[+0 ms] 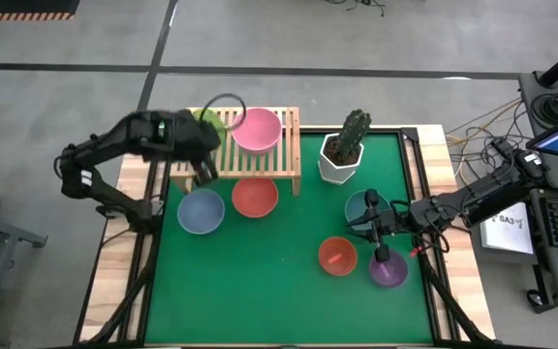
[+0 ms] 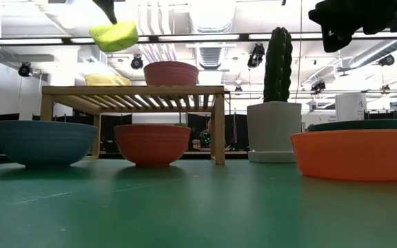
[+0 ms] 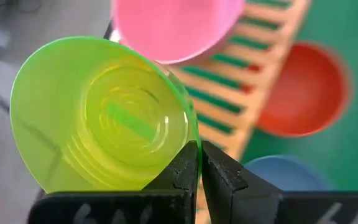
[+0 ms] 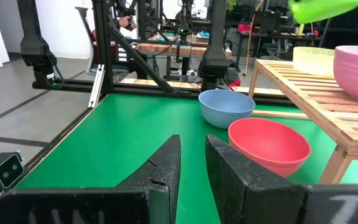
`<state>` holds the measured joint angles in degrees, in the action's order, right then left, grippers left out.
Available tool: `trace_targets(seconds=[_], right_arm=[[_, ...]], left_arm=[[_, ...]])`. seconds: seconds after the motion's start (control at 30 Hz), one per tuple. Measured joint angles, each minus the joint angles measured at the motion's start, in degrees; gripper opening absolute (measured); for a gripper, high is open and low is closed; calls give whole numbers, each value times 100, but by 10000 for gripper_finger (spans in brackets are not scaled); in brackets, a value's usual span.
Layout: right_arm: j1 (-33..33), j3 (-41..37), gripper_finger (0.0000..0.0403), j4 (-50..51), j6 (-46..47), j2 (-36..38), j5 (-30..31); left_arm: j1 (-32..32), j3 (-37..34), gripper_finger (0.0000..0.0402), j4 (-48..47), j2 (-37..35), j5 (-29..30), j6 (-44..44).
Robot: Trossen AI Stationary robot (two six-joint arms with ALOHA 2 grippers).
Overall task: Place and stack bowls onto a shelf
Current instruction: Stack the green transparent bowl on top of the yellow transparent bowl on the shelf
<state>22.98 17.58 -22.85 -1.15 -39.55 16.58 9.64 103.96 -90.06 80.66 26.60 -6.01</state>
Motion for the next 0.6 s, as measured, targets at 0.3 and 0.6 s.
trace_targets(seconds=[0.3,0.6], right_arm=[[-1,0,65,33,3,0,0],[-2,0,65,61,-9,0,0]], left_arm=[[1354,0,0,2,344,-681,2185],[1751,-3,0,5,388,-1048,2667]])
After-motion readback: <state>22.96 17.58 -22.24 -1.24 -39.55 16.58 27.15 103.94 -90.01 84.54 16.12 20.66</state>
